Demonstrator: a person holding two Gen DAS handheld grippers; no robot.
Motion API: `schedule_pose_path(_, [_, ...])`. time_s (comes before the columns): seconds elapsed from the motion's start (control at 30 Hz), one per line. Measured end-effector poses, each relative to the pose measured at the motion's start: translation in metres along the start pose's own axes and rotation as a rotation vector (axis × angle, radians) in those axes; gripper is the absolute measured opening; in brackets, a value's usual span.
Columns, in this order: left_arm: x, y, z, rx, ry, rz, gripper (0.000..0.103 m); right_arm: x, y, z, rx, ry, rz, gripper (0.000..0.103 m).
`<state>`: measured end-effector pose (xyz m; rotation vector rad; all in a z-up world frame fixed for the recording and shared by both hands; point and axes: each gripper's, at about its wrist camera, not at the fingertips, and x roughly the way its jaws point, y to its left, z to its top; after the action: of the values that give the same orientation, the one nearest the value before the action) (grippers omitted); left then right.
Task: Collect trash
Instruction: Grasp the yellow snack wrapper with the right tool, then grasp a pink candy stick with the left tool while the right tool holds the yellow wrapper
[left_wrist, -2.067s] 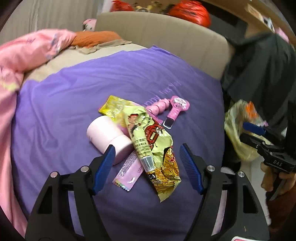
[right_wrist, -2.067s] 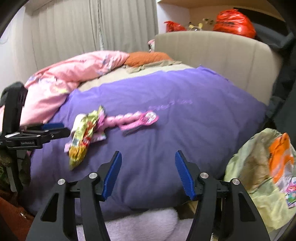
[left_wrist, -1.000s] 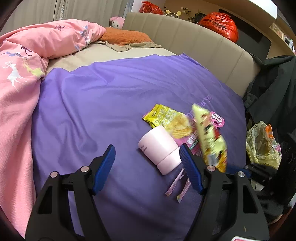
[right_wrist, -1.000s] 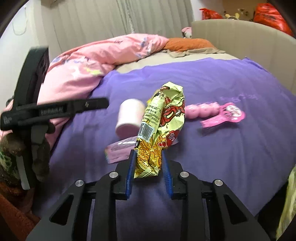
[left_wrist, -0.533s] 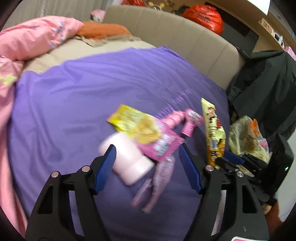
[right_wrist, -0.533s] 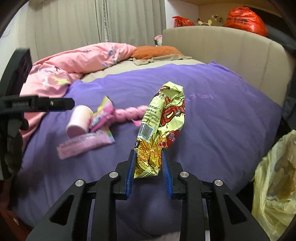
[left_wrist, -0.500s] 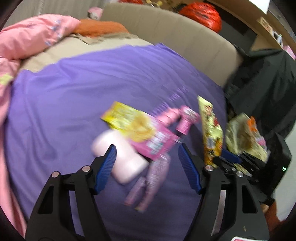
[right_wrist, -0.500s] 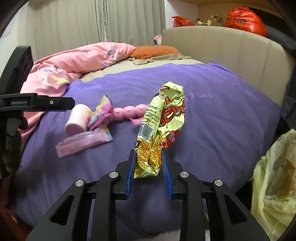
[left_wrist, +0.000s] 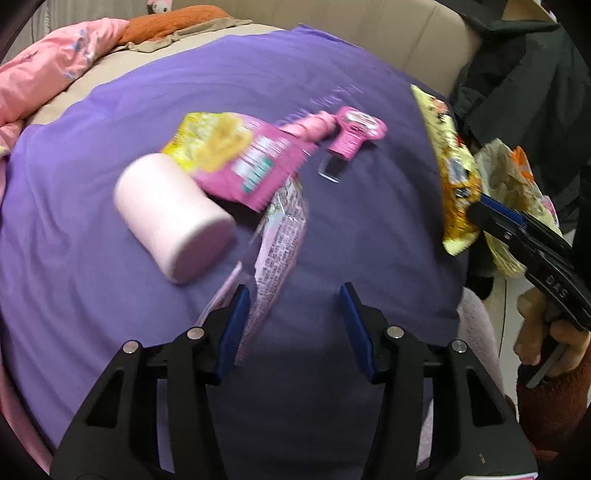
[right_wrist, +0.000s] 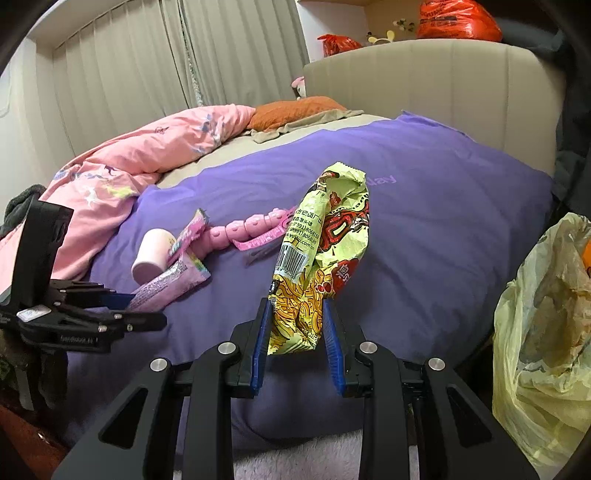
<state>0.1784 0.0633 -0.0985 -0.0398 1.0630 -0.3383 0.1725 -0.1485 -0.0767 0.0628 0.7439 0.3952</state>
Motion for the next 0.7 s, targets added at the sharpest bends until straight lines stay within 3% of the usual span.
schedule_pose_path(0.5, [-0.012, 0.005, -0.001, -0.013, -0.052, -0.060, 0.042, 0.013, 0.015, -0.005, -0.030, 0.051, -0.017, 0.027])
schedule_pose_path(0.7, [-0.006, 0.009, -0.002, -0.018, -0.029, -0.060, 0.030, 0.014, 0.015, -0.006, -0.031, 0.054, -0.013, 0.027])
